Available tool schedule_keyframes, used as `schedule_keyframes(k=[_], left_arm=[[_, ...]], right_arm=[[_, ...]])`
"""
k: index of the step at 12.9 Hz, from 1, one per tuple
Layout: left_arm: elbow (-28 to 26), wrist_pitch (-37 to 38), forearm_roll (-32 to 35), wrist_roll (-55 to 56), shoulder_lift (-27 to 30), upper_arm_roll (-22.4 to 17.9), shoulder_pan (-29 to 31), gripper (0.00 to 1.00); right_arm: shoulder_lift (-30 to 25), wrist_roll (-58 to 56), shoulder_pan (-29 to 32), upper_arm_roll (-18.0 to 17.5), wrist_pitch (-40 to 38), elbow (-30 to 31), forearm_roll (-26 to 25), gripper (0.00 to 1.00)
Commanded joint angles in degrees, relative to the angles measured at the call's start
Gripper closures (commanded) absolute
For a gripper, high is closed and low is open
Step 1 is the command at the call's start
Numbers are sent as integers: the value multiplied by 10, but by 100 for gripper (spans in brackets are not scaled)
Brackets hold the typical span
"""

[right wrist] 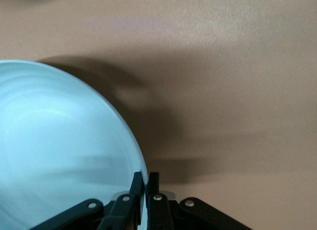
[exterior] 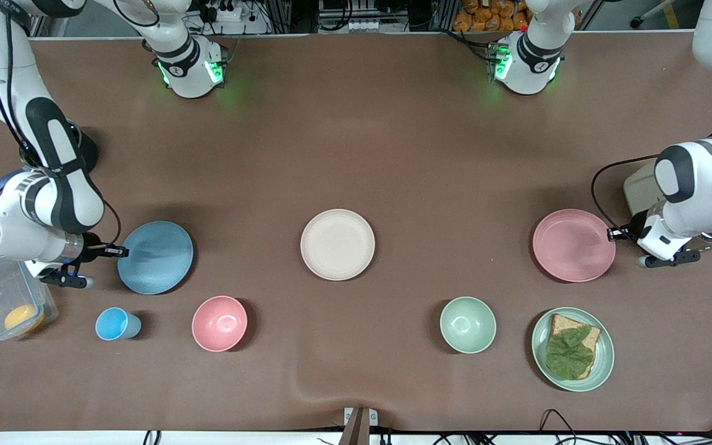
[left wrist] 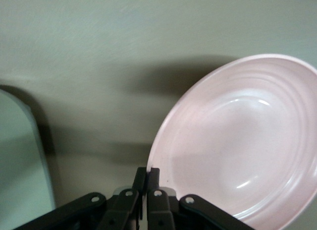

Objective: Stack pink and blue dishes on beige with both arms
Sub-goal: 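Carry the pink plate onto the beige plate while the right gripper lifts the blue plate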

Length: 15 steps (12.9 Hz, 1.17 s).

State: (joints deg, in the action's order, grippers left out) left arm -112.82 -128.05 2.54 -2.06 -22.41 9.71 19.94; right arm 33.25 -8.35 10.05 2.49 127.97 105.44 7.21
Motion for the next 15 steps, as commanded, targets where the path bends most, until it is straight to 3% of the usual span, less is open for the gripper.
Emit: schedule_keyframes(k=[1,5,9,11,15], left_arm=[[98,145,-24,0,31,36,3,100],[224,291,-11,155,27,132,-15,100],[229,300,-22,348,24,171,-89,100],[230,276,-22,387,-2,182,-141,100],[202,124,-39,462,-52,181,-251,100]], right_arm=[[-8,-7,1,-1,-47,-31,8,100],[-12,-8,1,-1,-138,-97,9,100],[-18,-11,2,-3,-178,-130,10,100],[-26,-10,1,-4,-179,-130,11,100],[-28,-10,1,-4,-212,-133,67,100]])
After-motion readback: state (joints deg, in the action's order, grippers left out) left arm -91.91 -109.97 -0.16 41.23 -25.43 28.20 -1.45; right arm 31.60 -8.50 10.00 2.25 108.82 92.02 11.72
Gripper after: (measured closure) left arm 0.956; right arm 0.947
